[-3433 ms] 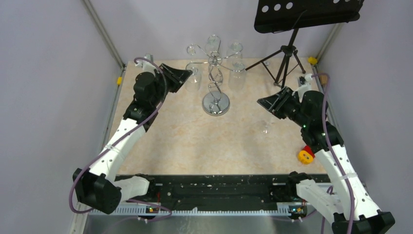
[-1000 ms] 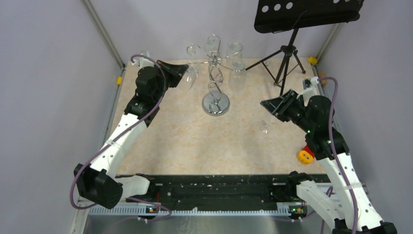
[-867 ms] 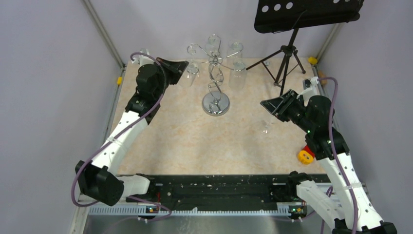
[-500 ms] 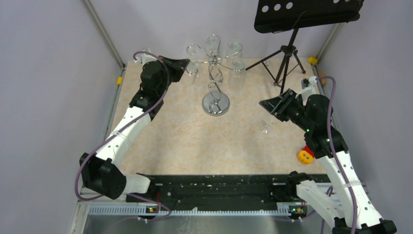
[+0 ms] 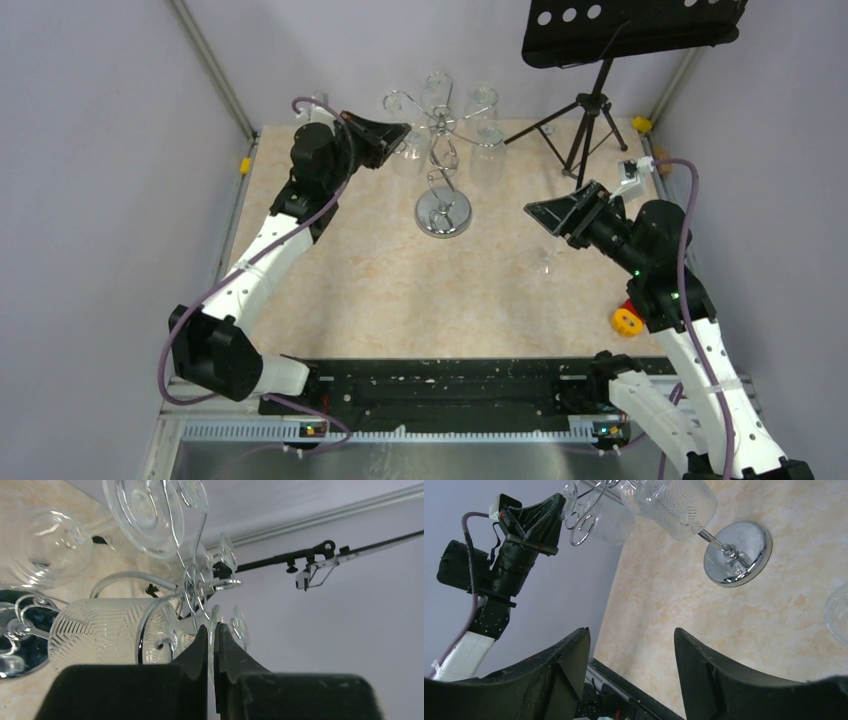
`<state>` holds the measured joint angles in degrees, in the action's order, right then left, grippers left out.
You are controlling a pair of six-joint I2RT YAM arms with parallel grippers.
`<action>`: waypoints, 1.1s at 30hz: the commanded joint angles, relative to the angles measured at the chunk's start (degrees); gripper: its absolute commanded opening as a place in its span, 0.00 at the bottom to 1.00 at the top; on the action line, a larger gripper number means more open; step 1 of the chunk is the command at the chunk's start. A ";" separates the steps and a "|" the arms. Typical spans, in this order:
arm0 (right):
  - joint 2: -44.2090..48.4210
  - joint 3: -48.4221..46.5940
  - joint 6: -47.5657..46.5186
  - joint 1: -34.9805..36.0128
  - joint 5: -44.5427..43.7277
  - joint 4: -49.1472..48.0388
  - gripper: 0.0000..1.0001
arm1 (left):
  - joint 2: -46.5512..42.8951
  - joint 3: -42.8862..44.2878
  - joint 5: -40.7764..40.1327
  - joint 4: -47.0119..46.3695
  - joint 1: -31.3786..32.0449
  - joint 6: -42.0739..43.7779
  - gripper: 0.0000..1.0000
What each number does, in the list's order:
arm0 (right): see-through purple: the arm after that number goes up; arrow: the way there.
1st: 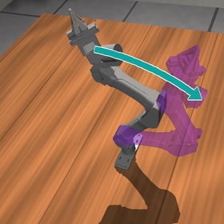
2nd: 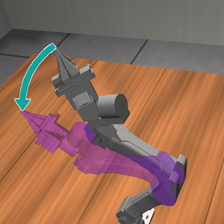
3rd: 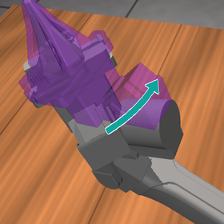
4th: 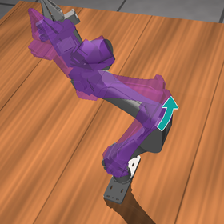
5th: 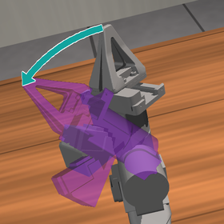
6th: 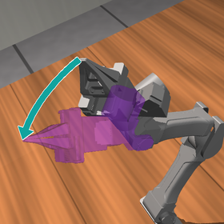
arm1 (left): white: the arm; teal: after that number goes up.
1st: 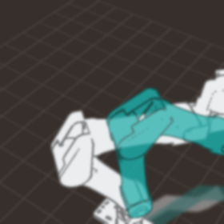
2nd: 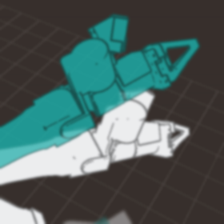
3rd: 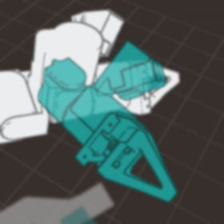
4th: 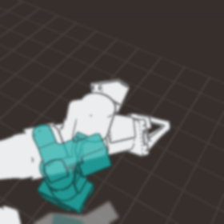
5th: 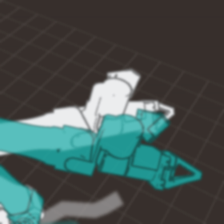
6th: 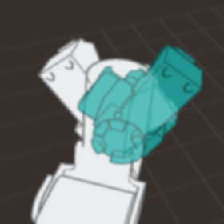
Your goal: Take the wine glass off the wine glass rack
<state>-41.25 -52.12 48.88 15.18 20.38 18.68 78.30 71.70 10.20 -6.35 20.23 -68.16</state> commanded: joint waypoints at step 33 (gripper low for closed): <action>-1.55 15.80 14.99 10.29 5.68 -46.20 0.84 | -24.76 -13.08 11.51 -7.17 0.53 -7.98 0.00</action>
<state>-40.38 -36.42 63.20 19.20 31.00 -17.19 56.53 60.62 16.78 -4.93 20.51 -69.45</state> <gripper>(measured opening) 0.833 0.035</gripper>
